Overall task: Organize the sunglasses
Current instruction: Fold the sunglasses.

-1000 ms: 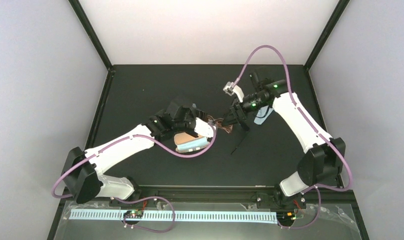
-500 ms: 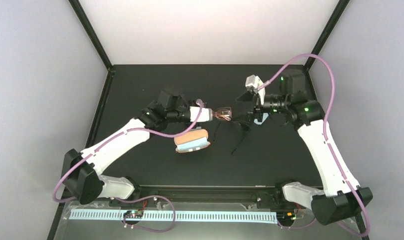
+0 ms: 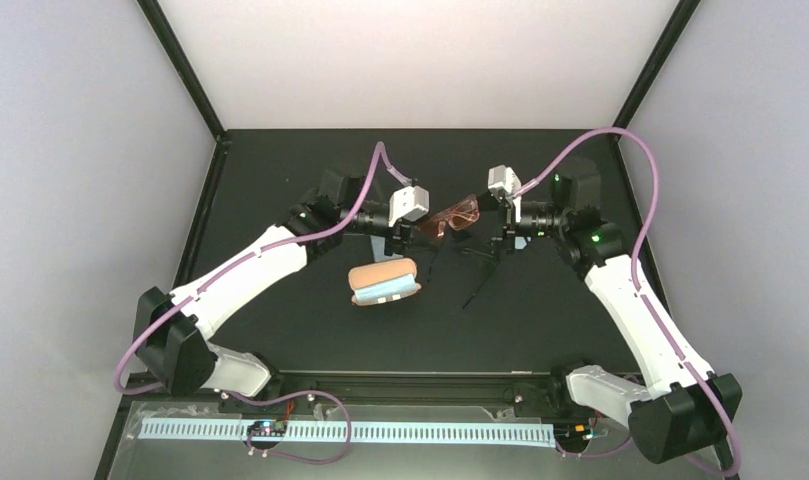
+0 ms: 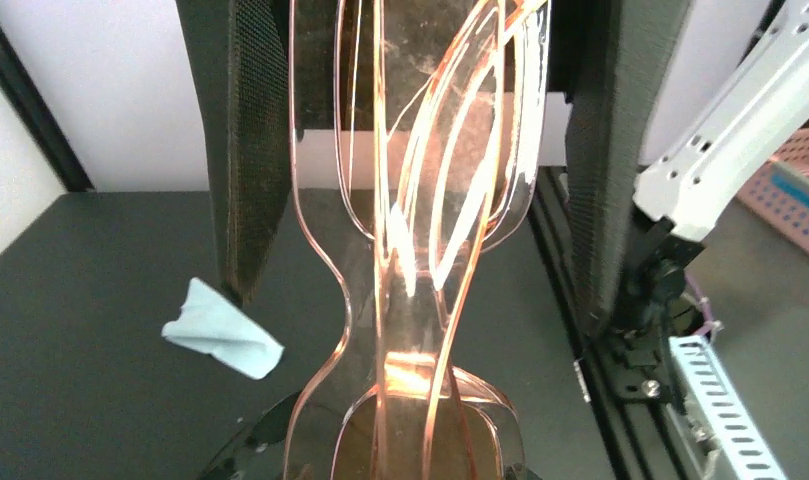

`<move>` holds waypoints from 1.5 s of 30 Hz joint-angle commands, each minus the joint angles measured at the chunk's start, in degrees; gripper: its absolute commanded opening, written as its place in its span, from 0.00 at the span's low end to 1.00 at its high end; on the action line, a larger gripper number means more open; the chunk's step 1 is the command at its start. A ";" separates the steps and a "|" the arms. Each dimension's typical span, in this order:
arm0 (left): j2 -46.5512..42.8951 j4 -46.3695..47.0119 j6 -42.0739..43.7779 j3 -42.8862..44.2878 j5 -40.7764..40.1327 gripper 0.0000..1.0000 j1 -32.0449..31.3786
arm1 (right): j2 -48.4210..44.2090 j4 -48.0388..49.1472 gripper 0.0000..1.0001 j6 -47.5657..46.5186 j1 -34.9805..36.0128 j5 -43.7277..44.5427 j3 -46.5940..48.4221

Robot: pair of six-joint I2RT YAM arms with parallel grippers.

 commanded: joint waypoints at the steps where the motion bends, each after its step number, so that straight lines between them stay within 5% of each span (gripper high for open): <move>1: 2.40 6.81 -11.63 2.72 8.63 0.33 0.36 | -2.17 11.05 0.89 5.23 2.45 -0.90 -1.69; 17: 4.09 19.60 -26.05 -0.05 14.03 0.33 0.41 | -0.35 43.31 0.79 31.58 3.40 0.45 -9.53; 29: 5.73 26.25 -30.15 -2.51 14.26 0.34 0.28 | -0.95 46.18 0.71 34.82 3.48 0.53 -9.44; 45: 6.97 31.71 -34.43 -4.18 14.92 0.34 0.20 | -0.26 47.72 0.44 37.06 3.48 -0.44 -9.31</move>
